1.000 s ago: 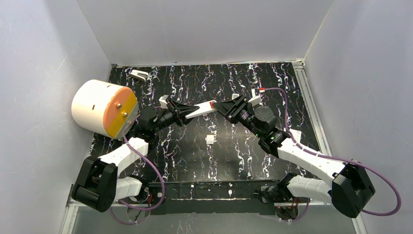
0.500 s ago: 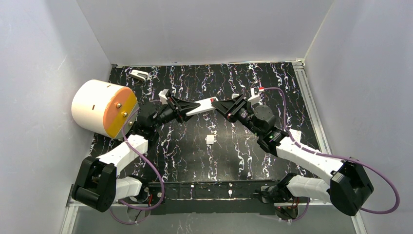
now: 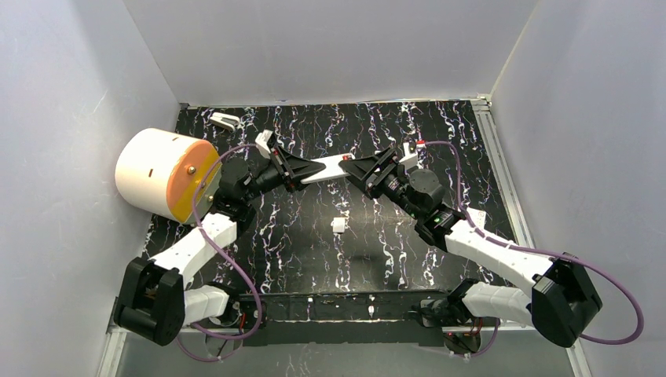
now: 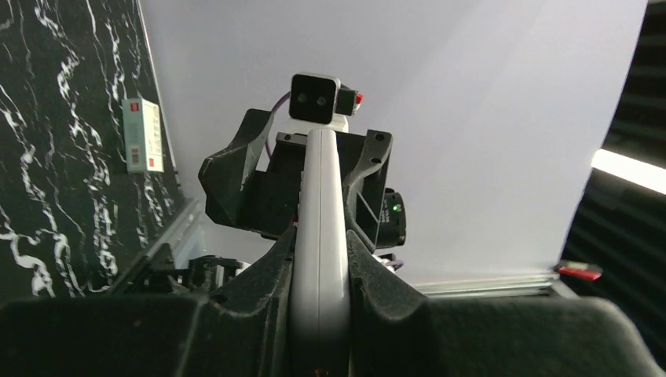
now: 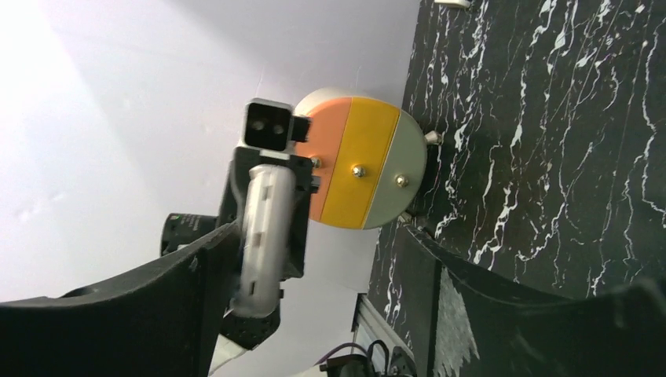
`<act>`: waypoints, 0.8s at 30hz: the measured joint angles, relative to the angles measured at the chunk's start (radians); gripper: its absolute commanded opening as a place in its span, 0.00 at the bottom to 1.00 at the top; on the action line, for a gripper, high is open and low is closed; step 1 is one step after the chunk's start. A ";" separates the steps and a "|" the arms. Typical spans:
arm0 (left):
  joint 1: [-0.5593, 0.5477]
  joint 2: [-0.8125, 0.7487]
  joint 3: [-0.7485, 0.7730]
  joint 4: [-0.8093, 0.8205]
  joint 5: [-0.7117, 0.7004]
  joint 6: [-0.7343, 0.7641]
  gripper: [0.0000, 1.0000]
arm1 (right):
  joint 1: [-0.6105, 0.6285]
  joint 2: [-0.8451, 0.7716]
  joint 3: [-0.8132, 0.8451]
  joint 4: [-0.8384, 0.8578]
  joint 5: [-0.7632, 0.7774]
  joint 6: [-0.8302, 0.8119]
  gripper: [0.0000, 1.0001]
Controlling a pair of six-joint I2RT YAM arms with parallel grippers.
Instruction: Load the batteries into the remote control
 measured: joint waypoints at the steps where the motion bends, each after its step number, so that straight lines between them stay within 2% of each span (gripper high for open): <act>1: 0.000 -0.006 0.006 -0.005 0.005 0.021 0.00 | -0.002 -0.003 0.000 -0.004 -0.003 -0.008 0.85; 8: 0.008 -0.020 0.068 -0.081 0.102 0.186 0.00 | -0.063 -0.070 0.000 0.021 -0.148 -0.103 0.78; 15: 0.033 0.009 0.127 -0.109 0.246 0.246 0.00 | -0.124 -0.064 0.002 0.084 -0.374 -0.141 0.56; 20: 0.045 0.022 0.146 -0.114 0.300 0.254 0.00 | -0.127 -0.059 0.003 0.084 -0.485 -0.185 0.53; 24: 0.048 0.047 0.172 -0.118 0.344 0.256 0.00 | -0.149 -0.059 0.012 0.082 -0.559 -0.212 0.55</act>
